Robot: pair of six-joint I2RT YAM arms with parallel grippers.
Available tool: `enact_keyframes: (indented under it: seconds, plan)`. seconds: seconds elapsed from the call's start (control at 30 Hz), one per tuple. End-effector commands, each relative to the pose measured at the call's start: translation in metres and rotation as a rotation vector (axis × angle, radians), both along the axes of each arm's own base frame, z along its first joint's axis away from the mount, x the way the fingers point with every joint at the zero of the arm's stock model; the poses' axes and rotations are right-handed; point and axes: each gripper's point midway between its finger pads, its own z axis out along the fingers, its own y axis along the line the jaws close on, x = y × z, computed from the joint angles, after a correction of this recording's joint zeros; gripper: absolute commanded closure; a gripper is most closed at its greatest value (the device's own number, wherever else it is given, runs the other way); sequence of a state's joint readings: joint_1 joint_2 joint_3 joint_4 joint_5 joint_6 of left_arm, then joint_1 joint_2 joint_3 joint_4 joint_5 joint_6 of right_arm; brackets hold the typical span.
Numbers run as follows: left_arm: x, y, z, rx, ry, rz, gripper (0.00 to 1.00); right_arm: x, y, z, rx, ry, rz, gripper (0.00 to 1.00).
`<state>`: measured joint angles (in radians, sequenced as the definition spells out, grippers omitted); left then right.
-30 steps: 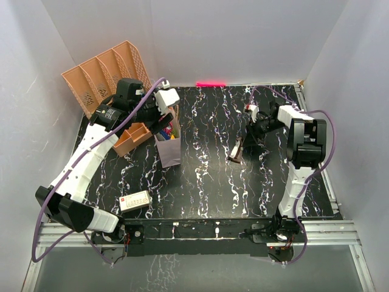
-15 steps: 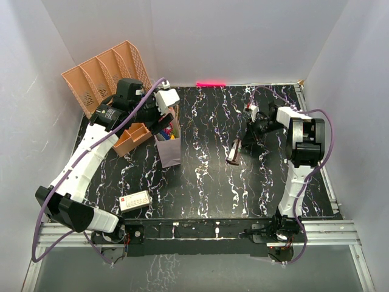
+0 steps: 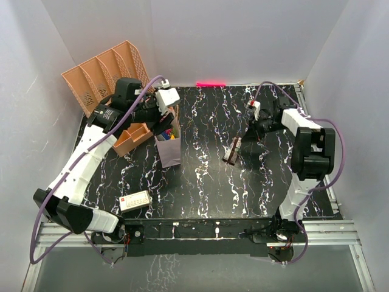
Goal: Place the snacks into the paper bag
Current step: Pick up the snack from the center of the board.
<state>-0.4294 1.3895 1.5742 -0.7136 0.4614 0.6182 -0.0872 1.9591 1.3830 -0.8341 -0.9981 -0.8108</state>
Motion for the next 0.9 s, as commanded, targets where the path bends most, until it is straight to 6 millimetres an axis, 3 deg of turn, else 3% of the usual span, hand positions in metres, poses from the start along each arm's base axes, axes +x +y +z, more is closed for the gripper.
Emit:
enact_keyframes:
  seconds: [0.0, 0.17, 0.43, 0.67, 0.87]
  plan:
    - [-0.025, -0.028, 0.017, -0.076, 0.035, -0.097, 0.44, -0.006, 0.007, 0.036, 0.045, -0.122, 0.028, 0.92]
    - [-0.04, -0.065, 0.003, -0.055, 0.083, -0.167, 0.45, -0.016, 0.008, 0.044, 0.038, -0.163, 0.012, 0.92]
    - [-0.044, -0.134, -0.014, -0.188, 0.254, -0.2, 0.44, -0.03, 0.005, 0.058, 0.007, -0.253, -0.051, 0.92]
    - [-0.023, -0.178, -0.041, -0.291, 0.354, -0.149, 0.4, -0.045, 0.004, 0.064, -0.01, -0.315, -0.086, 0.92]
    - [-0.007, -0.208, -0.077, -0.305, 0.428, -0.146, 0.39, -0.057, 0.003, 0.065, -0.028, -0.346, -0.094, 0.92]
